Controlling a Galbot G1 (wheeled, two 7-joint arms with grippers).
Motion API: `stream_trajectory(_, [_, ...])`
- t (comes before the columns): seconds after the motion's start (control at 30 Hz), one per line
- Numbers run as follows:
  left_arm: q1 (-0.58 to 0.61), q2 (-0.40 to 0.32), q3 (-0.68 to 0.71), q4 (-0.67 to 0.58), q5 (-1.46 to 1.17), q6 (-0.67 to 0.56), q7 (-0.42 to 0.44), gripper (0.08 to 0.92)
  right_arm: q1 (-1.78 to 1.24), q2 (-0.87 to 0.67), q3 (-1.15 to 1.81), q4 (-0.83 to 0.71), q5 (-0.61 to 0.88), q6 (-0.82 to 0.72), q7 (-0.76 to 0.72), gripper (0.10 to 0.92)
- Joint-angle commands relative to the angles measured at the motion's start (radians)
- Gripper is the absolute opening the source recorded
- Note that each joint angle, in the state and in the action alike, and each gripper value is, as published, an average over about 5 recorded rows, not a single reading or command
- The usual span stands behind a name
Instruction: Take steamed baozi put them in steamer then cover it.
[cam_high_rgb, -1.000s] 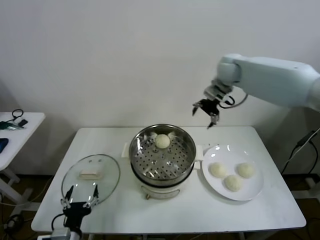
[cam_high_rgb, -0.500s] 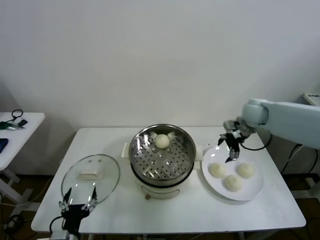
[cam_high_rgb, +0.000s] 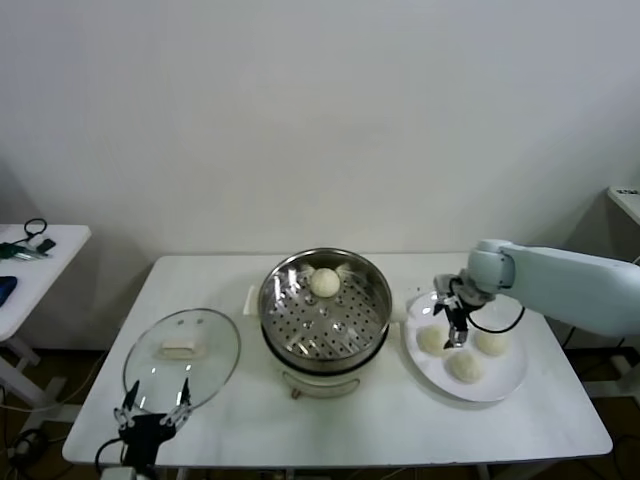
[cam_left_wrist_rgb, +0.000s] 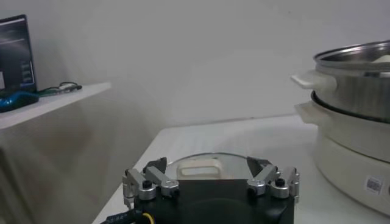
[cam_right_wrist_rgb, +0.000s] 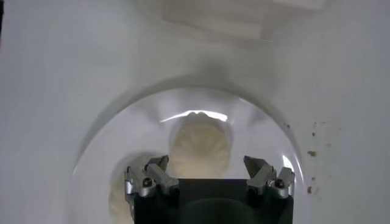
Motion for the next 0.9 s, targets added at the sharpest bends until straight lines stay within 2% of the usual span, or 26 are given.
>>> stream_trajectory(0.03, [0.002,-0.001,0.000,0.002,0.002,-0.003,0.000,0.823,-0.081,0.009,0.057,-0.035,-0.046,-0.032,0.017,0.823])
stream_trajectory(0.17, [0.002,-0.001,0.001,0.001,0.005,-0.003,-0.001,0.823,-0.091,0.013,0.068,-0.045,-0.055,-0.032,0.017,0.817])
stream_trajectory(0.57, [0.002,-0.002,0.003,-0.001,0.008,-0.005,-0.003,0.823,-0.087,0.020,0.101,-0.043,-0.058,-0.021,-0.004,0.728])
stream_trajectory(0.77, [0.002,-0.001,0.003,-0.008,0.008,-0.002,-0.003,0.823,0.027,0.009,0.064,-0.027,-0.043,0.003,-0.046,0.721])
stream_trajectory(0.9, [0.002,-0.001,0.005,-0.011,0.008,-0.001,-0.002,0.823,0.208,0.009,-0.029,0.011,0.033,0.030,-0.081,0.715])
